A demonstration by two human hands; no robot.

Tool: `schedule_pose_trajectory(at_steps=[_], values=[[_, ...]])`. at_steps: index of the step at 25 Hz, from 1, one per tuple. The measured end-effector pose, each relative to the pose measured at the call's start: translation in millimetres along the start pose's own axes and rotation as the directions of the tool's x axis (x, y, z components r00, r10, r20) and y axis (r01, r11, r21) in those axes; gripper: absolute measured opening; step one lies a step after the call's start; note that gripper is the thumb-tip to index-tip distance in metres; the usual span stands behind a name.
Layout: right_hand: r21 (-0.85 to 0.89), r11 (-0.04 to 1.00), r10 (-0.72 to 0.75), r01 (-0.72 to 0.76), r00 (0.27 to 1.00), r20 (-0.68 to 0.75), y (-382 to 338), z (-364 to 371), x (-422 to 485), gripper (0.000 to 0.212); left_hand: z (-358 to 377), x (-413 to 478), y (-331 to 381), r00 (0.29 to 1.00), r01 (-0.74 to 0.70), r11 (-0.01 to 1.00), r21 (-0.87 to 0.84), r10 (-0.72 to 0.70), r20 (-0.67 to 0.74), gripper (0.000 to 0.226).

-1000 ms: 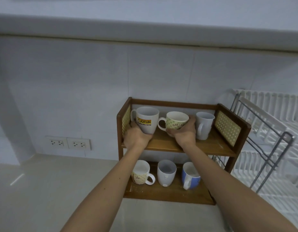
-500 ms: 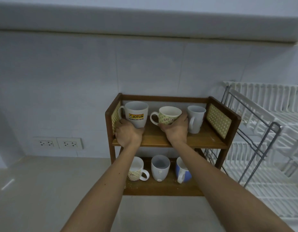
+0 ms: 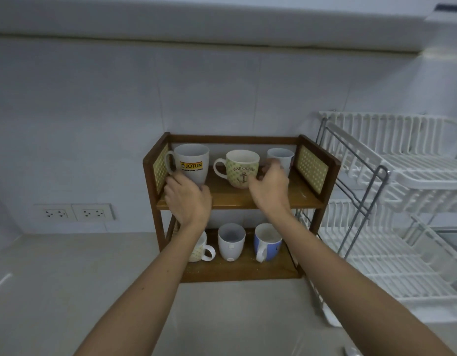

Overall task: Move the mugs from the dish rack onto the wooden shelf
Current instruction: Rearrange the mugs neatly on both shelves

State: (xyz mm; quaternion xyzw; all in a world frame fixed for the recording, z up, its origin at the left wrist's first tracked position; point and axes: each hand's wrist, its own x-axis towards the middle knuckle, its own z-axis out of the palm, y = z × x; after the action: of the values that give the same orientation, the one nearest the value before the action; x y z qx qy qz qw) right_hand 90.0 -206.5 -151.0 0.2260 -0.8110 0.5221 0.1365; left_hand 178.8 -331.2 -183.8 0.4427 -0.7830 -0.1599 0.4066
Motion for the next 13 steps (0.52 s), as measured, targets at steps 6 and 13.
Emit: schedule_pose_trajectory(at_steps=[6, 13], values=[[0.154, 0.976, 0.159, -0.153, 0.987, -0.029, 41.6, -43.9, 35.8, 0.042, 24.4, -63.6, 23.6, 0.873, -0.463, 0.883, 0.082, 0.438, 0.213, 0.049], [0.154, 0.968, 0.128, -0.199, 0.916, 0.38, 67.5, -35.9, 69.3, 0.079, 41.6, -72.7, 31.1, 0.836, -0.531, 0.812, 0.24, 0.457, 0.305, 0.066]])
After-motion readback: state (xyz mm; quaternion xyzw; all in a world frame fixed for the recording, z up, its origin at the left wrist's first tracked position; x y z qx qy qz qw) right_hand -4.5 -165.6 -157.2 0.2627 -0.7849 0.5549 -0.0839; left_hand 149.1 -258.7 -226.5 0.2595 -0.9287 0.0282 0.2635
